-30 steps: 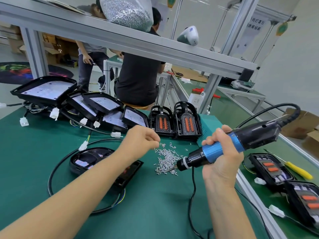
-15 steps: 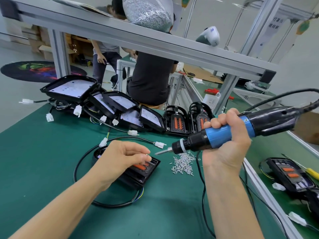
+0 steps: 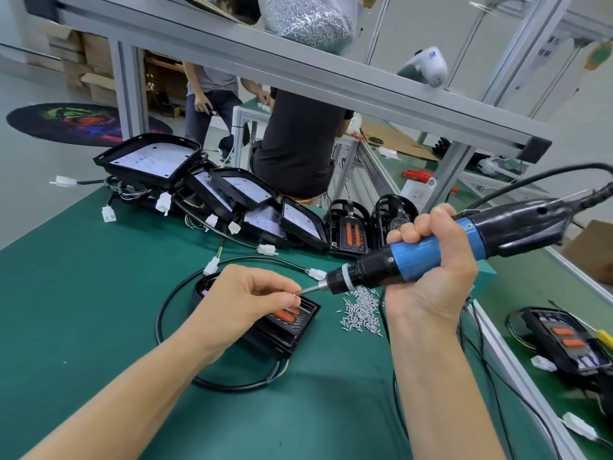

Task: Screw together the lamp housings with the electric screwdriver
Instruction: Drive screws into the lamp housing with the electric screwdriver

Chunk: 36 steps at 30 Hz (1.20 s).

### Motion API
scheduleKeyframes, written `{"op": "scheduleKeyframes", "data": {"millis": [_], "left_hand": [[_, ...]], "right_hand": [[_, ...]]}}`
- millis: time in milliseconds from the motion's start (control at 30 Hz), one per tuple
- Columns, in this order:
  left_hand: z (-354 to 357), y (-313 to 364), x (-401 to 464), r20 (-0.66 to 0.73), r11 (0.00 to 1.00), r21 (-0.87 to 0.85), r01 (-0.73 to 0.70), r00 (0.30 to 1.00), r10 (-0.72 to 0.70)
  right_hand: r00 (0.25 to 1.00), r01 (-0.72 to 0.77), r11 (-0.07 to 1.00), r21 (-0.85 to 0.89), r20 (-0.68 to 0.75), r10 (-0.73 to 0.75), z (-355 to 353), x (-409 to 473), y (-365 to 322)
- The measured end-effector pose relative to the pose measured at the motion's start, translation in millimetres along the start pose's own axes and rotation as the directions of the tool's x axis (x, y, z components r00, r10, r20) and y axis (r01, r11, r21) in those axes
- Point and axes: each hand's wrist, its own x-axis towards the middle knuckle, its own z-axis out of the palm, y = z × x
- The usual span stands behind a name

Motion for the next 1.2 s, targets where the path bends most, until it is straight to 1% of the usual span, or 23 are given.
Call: {"op": "scheduleKeyframes", "data": {"millis": [133, 233, 267, 300, 367, 400, 467, 533, 633, 700, 800, 900, 967, 1033, 1100, 1200], "left_hand": [[-0.1, -1.8, 2.1, 0.006, 1.0, -0.019, 0.0, 1.0, 0.0], [-0.4, -2.5, 4.8, 0.002, 0.999, 0.036, -0.003, 1.0, 0.003], [-1.4, -3.6, 6.9, -0.009, 0.994, 0.106, -0.014, 1.0, 0.015], [-3.3, -5.4, 9.6, -0.025, 0.977, 0.212, -0.032, 0.999, 0.038], [-8.6, -9.0, 14.9, -0.05, 0.897, 0.436, -0.076, 0.993, 0.109], [-10.8, -10.5, 17.3, -0.051, 0.848, 0.522, -0.097, 0.988, 0.144], [-11.9, -14.6, 22.3, -0.039, 0.756, 0.643, -0.121, 0.981, 0.19], [-7.1, -18.1, 28.3, -0.032, 0.693, 0.711, -0.118, 0.979, 0.2], [1.9, -21.8, 34.3, -0.016, 0.649, 0.752, -0.117, 0.98, 0.197], [3.3, -25.7, 35.8, -0.003, 0.589, 0.8, -0.116, 0.98, 0.198], [-0.5, -28.8, 36.8, 0.016, 0.536, 0.835, -0.126, 0.979, 0.205], [-5.4, -29.6, 35.7, 0.072, 0.539, 0.823, -0.179, 0.974, 0.214], [-8.6, -32.0, 31.3, 0.139, 0.529, 0.812, -0.245, 0.963, 0.232], [-11.5, -36.4, 23.8, 0.193, 0.543, 0.776, -0.322, 0.94, 0.281], [-14.2, -39.7, 16.6, 0.22, 0.56, 0.739, -0.374, 0.92, 0.323], [-16.1, -42.5, 10.7, 0.22, 0.584, 0.705, -0.401, 0.908, 0.357]], "right_hand": [[1.0, 0.012, 1.0, -0.017, 0.013, -0.011, -0.6, 0.9, 0.8], [0.999, 0.016, 0.999, -0.037, 0.031, -0.015, -2.3, 2.5, 3.3], [0.999, 0.019, 0.999, -0.046, 0.037, -0.018, -3.4, 3.4, 4.5], [0.999, 0.023, 0.998, -0.054, 0.039, -0.021, -4.7, 4.7, 5.7], [0.999, 0.043, 0.996, -0.084, 0.031, -0.04, -8.9, 7.6, 8.4], [0.998, 0.06, 0.992, -0.109, 0.025, -0.057, -11.6, 9.1, 10.2], [0.996, 0.093, 0.981, -0.168, 0.018, -0.091, -16.7, 11.8, 15.5], [0.994, 0.113, 0.964, -0.239, 0.013, -0.113, -20.7, 14.1, 22.8], [0.993, 0.115, 0.941, -0.318, 0.033, -0.11, -25.6, 16.5, 35.0], [0.993, 0.118, 0.924, -0.363, 0.067, -0.101, -28.7, 17.4, 41.7], [0.993, 0.104, 0.914, -0.391, 0.097, -0.072, -30.5, 18.6, 50.6], [0.994, 0.077, 0.917, -0.392, 0.106, -0.039, -30.1, 19.8, 56.6], [0.993, 0.065, 0.915, -0.397, 0.114, -0.021, -31.1, 20.1, 57.6], [0.992, 0.059, 0.912, -0.407, 0.126, -0.008, -32.9, 19.6, 56.1], [0.99, 0.061, 0.91, -0.41, 0.139, -0.003, -33.8, 18.7, 53.7], [0.989, 0.066, 0.914, -0.4, 0.149, -0.006, -33.1, 17.9, 51.4]]}}
